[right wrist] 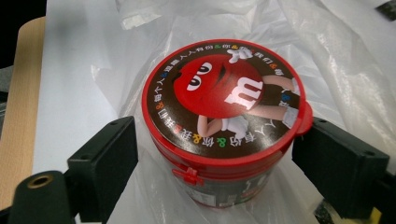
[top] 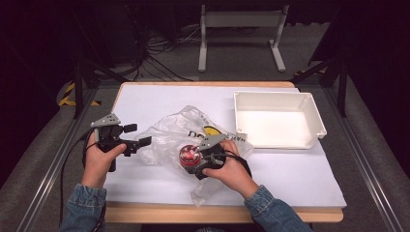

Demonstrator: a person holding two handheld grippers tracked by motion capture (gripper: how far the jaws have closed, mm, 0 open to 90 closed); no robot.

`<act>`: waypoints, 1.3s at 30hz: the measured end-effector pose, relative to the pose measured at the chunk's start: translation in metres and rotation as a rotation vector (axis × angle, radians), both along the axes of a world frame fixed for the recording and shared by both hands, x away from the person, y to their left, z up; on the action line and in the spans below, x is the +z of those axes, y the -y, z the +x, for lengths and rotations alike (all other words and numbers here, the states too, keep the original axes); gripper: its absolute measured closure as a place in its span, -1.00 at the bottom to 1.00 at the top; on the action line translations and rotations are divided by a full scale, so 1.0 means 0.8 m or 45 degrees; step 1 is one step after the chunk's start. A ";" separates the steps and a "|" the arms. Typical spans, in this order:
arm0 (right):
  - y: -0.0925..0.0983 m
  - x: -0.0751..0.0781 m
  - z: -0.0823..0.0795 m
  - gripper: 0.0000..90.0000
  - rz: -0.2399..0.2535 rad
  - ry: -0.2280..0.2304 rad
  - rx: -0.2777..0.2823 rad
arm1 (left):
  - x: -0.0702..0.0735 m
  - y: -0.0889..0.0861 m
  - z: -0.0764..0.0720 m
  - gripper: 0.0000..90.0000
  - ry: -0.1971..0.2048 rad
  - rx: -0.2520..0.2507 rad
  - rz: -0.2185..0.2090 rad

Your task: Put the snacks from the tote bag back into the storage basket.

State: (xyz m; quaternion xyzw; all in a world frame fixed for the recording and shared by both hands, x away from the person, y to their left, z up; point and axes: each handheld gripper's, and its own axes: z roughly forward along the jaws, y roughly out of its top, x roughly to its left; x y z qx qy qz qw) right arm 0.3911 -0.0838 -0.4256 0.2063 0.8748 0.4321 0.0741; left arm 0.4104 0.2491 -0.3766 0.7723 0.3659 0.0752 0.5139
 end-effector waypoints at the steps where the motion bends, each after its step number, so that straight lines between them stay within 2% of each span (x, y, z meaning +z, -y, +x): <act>1: -0.001 -0.001 0.000 -0.68 0.000 -0.001 0.002 | 0.001 -0.001 0.000 -0.84 0.012 -0.005 -0.001; 4: -0.005 -0.004 0.001 -0.66 0.001 0.001 0.012 | 0.005 -0.004 -0.003 -0.86 0.013 -0.002 -0.023; 11: -0.010 -0.007 0.004 -0.66 -0.003 0.006 0.022 | 0.010 -0.010 -0.010 -0.89 0.043 0.005 -0.026; 21: -0.020 -0.013 0.013 -0.74 -0.005 0.006 0.013 | 0.014 -0.021 -0.024 -0.91 0.056 0.018 -0.043; 22: -0.020 -0.014 0.013 -0.72 -0.008 0.006 0.013 | 0.014 -0.023 -0.025 -0.91 0.063 0.016 -0.046; 24: -0.021 -0.014 0.014 -0.56 -0.019 0.012 0.019 | 0.014 -0.025 -0.026 -0.91 0.063 0.025 -0.054; 25: -0.021 -0.013 0.013 -0.49 -0.020 0.013 0.022 | 0.015 -0.026 -0.026 -0.91 0.065 0.023 -0.049; 27: -0.021 -0.011 0.012 -0.47 -0.029 0.029 0.026 | 0.014 -0.027 -0.027 -0.91 0.059 0.030 -0.055; 33: -0.020 -0.007 0.009 -0.46 -0.030 0.038 0.015 | 0.016 -0.026 -0.026 -0.91 0.059 0.033 -0.046; 39: -0.019 0.009 0.005 -0.46 -0.014 0.061 0.025 | 0.016 -0.026 -0.024 -0.90 0.057 0.029 -0.039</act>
